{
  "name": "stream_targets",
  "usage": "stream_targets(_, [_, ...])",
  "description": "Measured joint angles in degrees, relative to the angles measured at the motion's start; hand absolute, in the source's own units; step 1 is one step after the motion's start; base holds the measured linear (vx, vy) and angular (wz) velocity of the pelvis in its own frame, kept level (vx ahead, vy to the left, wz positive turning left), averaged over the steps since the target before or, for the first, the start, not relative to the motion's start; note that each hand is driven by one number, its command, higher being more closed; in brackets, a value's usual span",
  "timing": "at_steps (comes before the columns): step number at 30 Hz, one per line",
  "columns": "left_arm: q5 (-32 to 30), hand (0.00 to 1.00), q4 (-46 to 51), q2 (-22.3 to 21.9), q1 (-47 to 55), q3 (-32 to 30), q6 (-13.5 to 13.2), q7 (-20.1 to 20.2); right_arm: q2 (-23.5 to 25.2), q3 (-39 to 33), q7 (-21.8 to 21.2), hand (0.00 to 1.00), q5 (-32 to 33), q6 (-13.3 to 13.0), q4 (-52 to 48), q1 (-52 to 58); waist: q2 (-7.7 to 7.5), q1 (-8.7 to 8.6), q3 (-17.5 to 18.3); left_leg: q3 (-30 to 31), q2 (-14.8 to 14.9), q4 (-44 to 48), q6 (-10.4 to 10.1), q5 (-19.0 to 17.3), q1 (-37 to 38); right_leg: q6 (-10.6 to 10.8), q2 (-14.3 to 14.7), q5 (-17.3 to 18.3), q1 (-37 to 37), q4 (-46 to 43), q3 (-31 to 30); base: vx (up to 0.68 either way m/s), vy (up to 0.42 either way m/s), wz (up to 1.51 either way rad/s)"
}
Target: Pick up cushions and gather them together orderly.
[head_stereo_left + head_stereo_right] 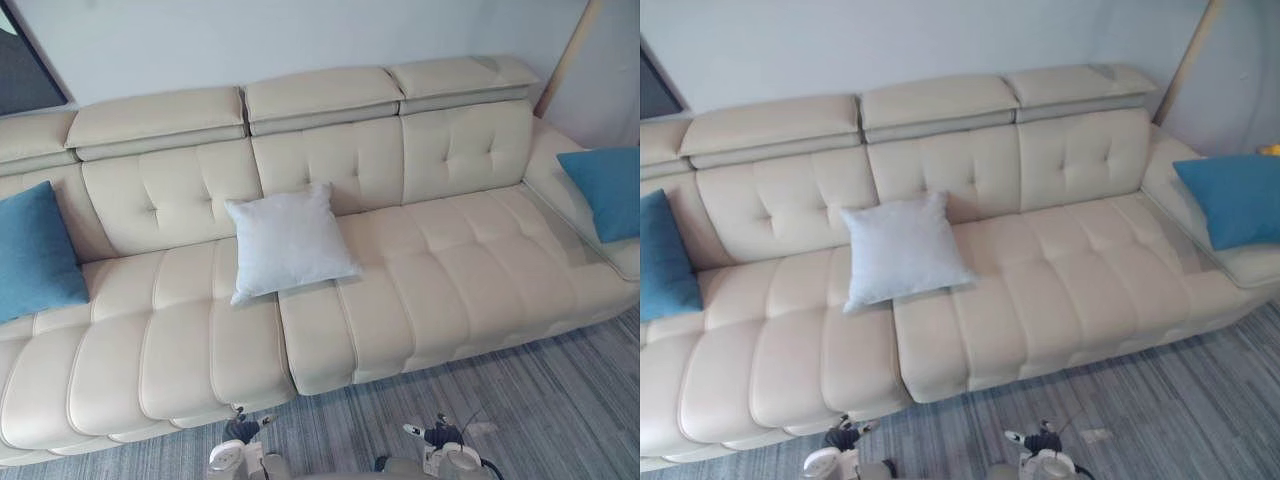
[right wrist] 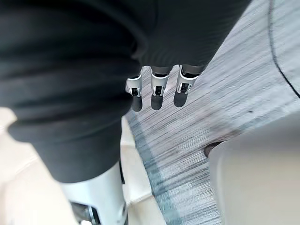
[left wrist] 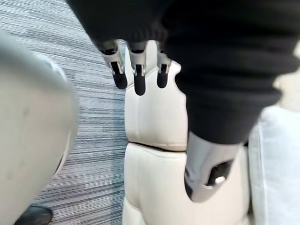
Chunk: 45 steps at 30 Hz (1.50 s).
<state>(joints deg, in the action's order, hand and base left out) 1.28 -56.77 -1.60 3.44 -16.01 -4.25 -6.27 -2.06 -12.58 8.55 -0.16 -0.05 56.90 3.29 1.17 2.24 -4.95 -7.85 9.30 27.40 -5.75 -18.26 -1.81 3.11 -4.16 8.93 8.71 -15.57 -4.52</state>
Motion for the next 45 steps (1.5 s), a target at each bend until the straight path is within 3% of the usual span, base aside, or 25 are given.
stream_targets(1, [0.00, 0.00, -0.20, -0.29, 0.51, -0.45, 0.09, 0.02, -0.18, -0.41, -0.11, 0.00, -0.03, -0.05, -0.71, -0.05, 1.49, 0.13, 0.68, 0.18, 0.11, -2.98, -0.16, -4.18, 0.34, 0.67, 1.05, -0.70, 1.24, -0.16, -0.68, -0.12, 0.197, -1.00])
stream_targets(2, [0.06, 0.00, 0.00, 0.90, 0.64, -1.06, 0.10, -0.01, 0.80, -0.99, -0.07, 0.00, 0.02, 0.26, -1.89, 0.70, -0.13, -0.25, 1.12, -1.40, -0.63, -4.01, 0.15, -3.71, -0.08, 1.63, 0.87, -1.71, 2.96, -2.32, -1.88, -0.08, 0.112, -0.67])
stream_targets(5, [0.04, 0.00, -0.34, 1.00, 0.47, -1.03, 0.23, 0.05, 1.91, -2.01, -0.09, 0.00, 0.12, 0.31, -1.94, 1.85, -1.72, -0.97, 1.98, -3.99, -2.81, -7.78, 1.42, -1.04, 0.24, 0.98, 1.05, -2.10, 1.55, -1.09, -1.69, 0.00, 0.091, -0.41])
stream_targets(6, [0.03, 0.00, -0.73, 0.17, 0.13, -0.98, 0.23, 0.08, 1.72, -2.60, -0.18, 0.00, 0.14, 0.31, -1.93, 1.66, -0.57, -1.20, 1.85, -4.79, -3.01, -9.02, 2.07, 0.08, 0.44, 0.88, 1.06, -3.93, 1.10, 1.69, -2.21, 0.06, 0.101, -0.35])
stream_targets(10, [-0.02, 0.00, -2.24, -0.50, -0.32, -0.90, 0.26, 0.20, 0.92, -2.95, -0.17, 0.00, 0.16, 0.31, -1.90, 1.72, 0.64, -1.64, 2.12, -7.86, -3.39, -11.59, 1.79, 1.25, 2.87, 1.53, 2.17, -5.93, 0.86, 5.01, -5.05, 0.09, 0.061, -0.49])
stream_targets(14, [-0.07, 0.00, -2.95, -1.23, -1.13, -0.91, 0.75, 0.31, 0.85, -2.15, -0.19, 0.00, 0.16, 0.19, -1.64, 0.35, 1.25, -1.45, 2.32, -13.32, -1.75, -12.92, 1.84, 1.54, 4.19, -0.53, 5.81, -9.71, 4.02, 5.34, -7.54, 0.11, 0.020, -1.09])
stream_targets(16, [-0.07, 0.00, -3.42, -1.46, -2.76, -0.94, 0.79, 0.35, 0.81, -1.74, -0.22, 0.00, 0.15, 0.20, -1.71, -0.73, 1.16, -1.41, 2.09, -17.12, -0.66, -13.22, 2.58, 2.09, 3.76, -3.18, 5.95, -12.18, 7.06, 5.46, 0.78, 0.04, -0.027, -1.08])
stream_targets(17, [-0.08, 0.00, -3.35, -1.55, -3.18, -0.89, 0.82, 0.43, 0.92, -2.00, -0.24, 0.00, 0.16, 0.19, -1.85, -1.08, 1.55, -1.77, 1.74, -18.92, -0.46, -13.31, 2.58, 2.10, 3.60, -7.07, 4.79, -10.18, 8.23, 3.96, 9.57, 0.04, -0.077, -0.84])
stream_targets(18, [-0.08, 0.00, -3.18, -1.74, -3.26, -0.78, 0.92, 0.65, 1.20, -2.86, -0.27, 0.00, 0.16, 0.27, -1.85, -1.01, 0.82, -1.73, 1.71, -21.63, -1.02, -13.29, 2.55, 2.08, 4.75, -10.67, 2.00, -4.94, 8.44, 0.32, 22.21, 0.08, -0.117, -0.92])
stream_targets(20, [-0.08, 0.00, -3.15, -1.79, -2.67, -0.95, 1.03, 0.85, 1.25, -3.74, -0.28, 0.00, 0.16, 0.08, -1.97, -0.54, 1.06, -1.82, 1.14, -23.30, -1.04, -13.13, 2.51, 2.07, 7.46, -9.34, 1.56, -4.19, 6.47, -0.67, 25.93, 0.10, -0.092, -0.88])
stream_targets(23, [-0.13, 0.00, -3.16, -1.72, -2.41, -0.90, 1.21, 0.98, 1.07, -5.75, -0.37, 0.00, 0.18, -0.16, -1.75, -0.48, 1.79, -1.76, 0.50, -23.02, -0.24, -10.02, 2.34, 2.18, 8.96, -8.26, 3.38, -1.92, 6.16, -2.53, 21.82, 0.10, -0.109, -0.68])
stream_targets(25, [-1.04, 0.00, -2.52, -1.68, -2.48, -1.72, 1.40, 1.18, 1.32, -6.53, -0.39, 0.00, 0.43, -0.20, -1.90, 0.17, 1.76, -2.06, -0.24, -22.32, 3.33, 4.31, 2.86, 2.56, 5.90, -8.61, 4.70, 0.28, 4.83, -4.43, 19.40, 0.14, -0.159, -0.50])
stream_targets(27, [-1.23, 0.00, -1.72, -1.61, -1.64, -3.55, 1.35, 1.28, 1.05, -5.91, -0.35, 0.00, 1.30, -0.10, -1.94, 0.05, 1.80, -1.51, -1.23, -17.04, 6.97, 20.80, 8.21, 6.13, 0.44, -10.00, 7.17, 1.96, 1.96, -4.75, 15.42, 0.14, -0.087, -1.00])
stream_targets(29, [-1.22, 0.00, -0.75, -1.54, -0.96, -3.86, 1.28, 1.30, 1.07, -5.08, -0.12, 0.00, 1.45, -0.16, -1.88, -0.59, 1.90, -1.10, -1.37, -10.88, 5.99, 25.94, 4.83, 2.39, -4.30, -10.25, 8.84, 3.26, 0.60, -4.89, 11.17, 0.14, -0.016, -1.29])
stream_targets(30, [-1.22, 0.00, -0.02, -1.51, -0.88, -3.84, 1.26, 1.32, 1.21, -5.15, -0.08, 0.00, 1.49, -0.11, -1.81, -0.90, 1.58, -0.66, -1.57, -8.27, 4.53, 24.21, 4.37, 1.14, -6.79, -10.18, 9.25, 3.27, -0.41, -4.40, 8.83, 0.12, 0.000, -1.06])
stream_targets(34, [-1.19, 0.00, 1.11, -1.92, -0.86, -3.82, 0.78, 1.35, 1.23, -5.10, 0.26, 0.00, 2.53, 0.08, -1.78, -0.42, 1.26, 0.69, -1.68, -0.67, -0.91, 12.21, 3.11, 0.63, -12.80, -8.73, 9.90, 3.65, -2.76, -2.78, 1.31, 0.19, 0.079, -1.11])
stream_targets(35, [-1.18, 0.00, 1.34, -2.08, -0.84, -3.54, 0.62, 1.38, 1.44, -4.85, 0.37, 0.00, 2.53, 0.12, -1.78, -0.59, 1.23, 1.32, -1.38, 2.67, -2.67, 5.35, 2.17, 1.53, -13.80, -8.15, 10.28, 3.67, -3.06, -1.95, -1.34, 0.24, 0.180, -1.19])
stream_targets(36, [-1.19, 0.00, 1.35, -1.95, -0.83, -3.17, 0.62, 1.48, 1.90, -4.76, 0.38, 0.00, 2.52, 0.16, -1.76, -1.12, 1.28, 1.41, -1.32, 5.25, -3.35, -0.70, 3.32, 3.38, -14.13, -7.34, 10.91, 3.66, -3.18, -1.56, -3.51, 0.27, 0.199, -1.17])
stream_targets(37, [-1.18, 0.00, 1.33, -1.97, -0.81, -3.17, 0.63, 1.47, 1.99, -4.56, 0.39, 0.00, 2.52, 0.15, -1.78, -1.21, 1.41, 1.45, -1.23, 5.60, -3.14, -2.82, 3.84, 4.31, -13.99, -7.05, 11.36, 3.83, -3.29, -1.49, -4.56, 0.32, 0.238, -1.21])
stream_targets(38, [-1.14, 0.00, 1.35, -1.66, -0.71, -3.28, 0.65, 1.49, 2.23, -4.04, 0.38, 0.00, 2.52, 0.25, -1.77, -1.21, 1.30, 1.59, -0.86, 5.40, -2.94, -4.68, 2.04, 8.17, -12.32, -6.04, 11.99, 4.95, -3.91, -1.78, -7.72, 0.45, 0.333, -1.11])
stream_targets(39, [-1.18, 0.00, 1.43, -0.78, -0.18, -3.24, 0.68, 1.49, 2.88, -4.05, 0.33, 0.00, 2.50, 0.31, -1.81, -0.73, -0.25, 1.71, 0.43, 2.02, -2.91, -5.10, 2.33, 7.22, -11.45, -5.12, 10.77, 6.56, -3.73, -1.90, -8.80, 0.46, 0.342, -1.11])
stream_targets(40, [-1.17, 0.00, 1.44, -0.44, -0.08, -3.14, 0.71, 1.50, 3.36, -4.19, 0.32, 0.00, 2.49, 0.26, -1.82, -0.44, -0.89, 1.65, 0.90, 0.59, -2.90, -5.18, 2.59, 6.45, -10.96, -4.37, 9.75, 6.90, -3.65, -2.27, -8.34, 0.40, 0.285, -0.94])
stream_targets(42, [-1.20, 0.00, 1.11, 0.72, -0.52, -1.48, 0.88, 1.49, 4.54, -3.91, 0.07, 0.00, 2.40, 0.32, -1.87, 0.13, -2.58, 2.51, 1.45, -4.65, -3.01, -5.62, 3.41, 3.61, -7.07, -0.58, 7.55, 7.04, -2.53, -7.50, -6.95, 0.36, 0.224, -1.08])
stream_targets(43, [-1.21, 0.00, 0.86, 0.85, -0.62, -0.61, 1.06, 1.52, 4.48, -3.81, -0.11, 0.00, 2.39, 0.26, -1.97, 0.18, -2.35, 2.48, 1.31, -5.20, -2.98, -5.75, 3.57, 2.83, -5.85, 0.08, 7.54, 6.97, -1.87, -10.23, -5.98, 0.32, 0.186, -0.85])
stream_targets(45, [-1.21, 0.00, 0.81, 0.83, -0.77, 1.56, 1.18, 1.51, 4.10, -2.95, -0.40, 0.00, 2.36, 0.08, -2.23, -0.36, -1.47, 2.48, 0.52, -6.51, -2.83, -6.97, 4.40, 1.34, -1.94, 5.74, 7.10, 6.55, 3.31, -22.93, -2.31, 0.29, 0.120, -0.47])
